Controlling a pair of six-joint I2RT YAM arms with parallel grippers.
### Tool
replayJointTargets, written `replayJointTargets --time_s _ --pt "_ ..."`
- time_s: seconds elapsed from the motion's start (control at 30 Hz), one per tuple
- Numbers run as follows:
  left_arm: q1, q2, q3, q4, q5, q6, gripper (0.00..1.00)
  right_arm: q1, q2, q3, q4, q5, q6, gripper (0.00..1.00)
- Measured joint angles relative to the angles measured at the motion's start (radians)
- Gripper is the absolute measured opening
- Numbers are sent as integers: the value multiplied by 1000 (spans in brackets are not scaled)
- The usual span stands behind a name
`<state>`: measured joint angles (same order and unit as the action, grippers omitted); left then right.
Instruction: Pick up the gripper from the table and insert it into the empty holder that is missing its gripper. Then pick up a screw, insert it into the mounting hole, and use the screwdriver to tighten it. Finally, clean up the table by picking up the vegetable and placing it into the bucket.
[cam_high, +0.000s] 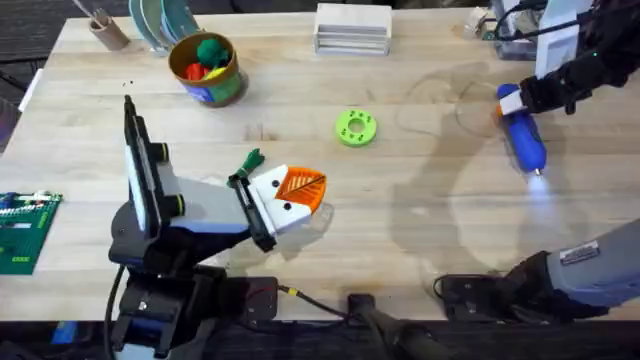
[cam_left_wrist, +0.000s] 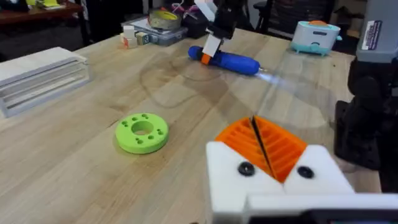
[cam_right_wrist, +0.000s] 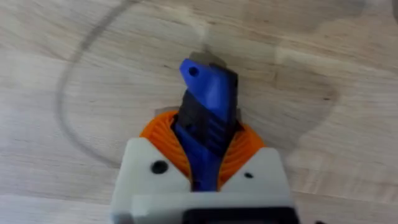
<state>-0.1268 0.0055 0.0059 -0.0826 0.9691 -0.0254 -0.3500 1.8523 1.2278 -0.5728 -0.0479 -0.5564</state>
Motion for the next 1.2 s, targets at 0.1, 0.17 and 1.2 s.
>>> replayJointTargets --time_s 0.1,0.17,1.2 --pt "0 0 0 0 0 0 8 0 0 0 -1 0 -2 52" --pt "0 0 0 0 0 0 8 0 0 0 -1 0 -1 23" --pt "0 0 0 0 0 0 8 6 -251 121 -70 -25 13 31"
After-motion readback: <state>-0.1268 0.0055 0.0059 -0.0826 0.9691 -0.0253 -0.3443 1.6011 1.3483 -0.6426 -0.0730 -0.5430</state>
